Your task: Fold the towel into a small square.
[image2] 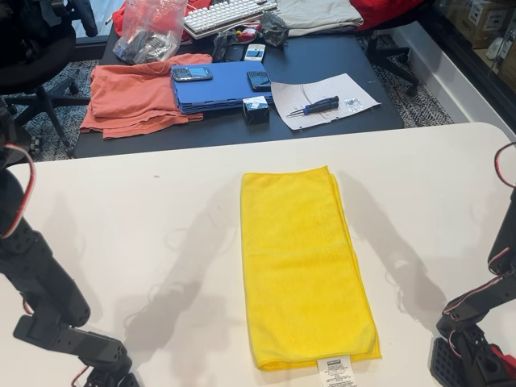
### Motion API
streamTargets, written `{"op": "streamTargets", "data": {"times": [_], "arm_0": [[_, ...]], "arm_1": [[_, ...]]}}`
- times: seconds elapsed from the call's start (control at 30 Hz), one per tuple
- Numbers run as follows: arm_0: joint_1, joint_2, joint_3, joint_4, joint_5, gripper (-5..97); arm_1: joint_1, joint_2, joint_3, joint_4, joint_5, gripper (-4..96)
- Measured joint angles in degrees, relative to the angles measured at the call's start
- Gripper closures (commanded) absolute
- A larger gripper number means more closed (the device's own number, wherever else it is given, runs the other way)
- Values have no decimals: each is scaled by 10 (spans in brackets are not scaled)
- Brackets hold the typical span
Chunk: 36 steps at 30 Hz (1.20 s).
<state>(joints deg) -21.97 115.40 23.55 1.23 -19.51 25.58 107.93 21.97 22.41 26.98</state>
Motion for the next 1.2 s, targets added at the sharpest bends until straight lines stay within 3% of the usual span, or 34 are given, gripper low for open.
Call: {"op": "streamTargets", "data": {"times": [1.2], "arm_0": [[0,0,0,0,-1,870]], "arm_1": [[0,0,0,0,0,807]]}}
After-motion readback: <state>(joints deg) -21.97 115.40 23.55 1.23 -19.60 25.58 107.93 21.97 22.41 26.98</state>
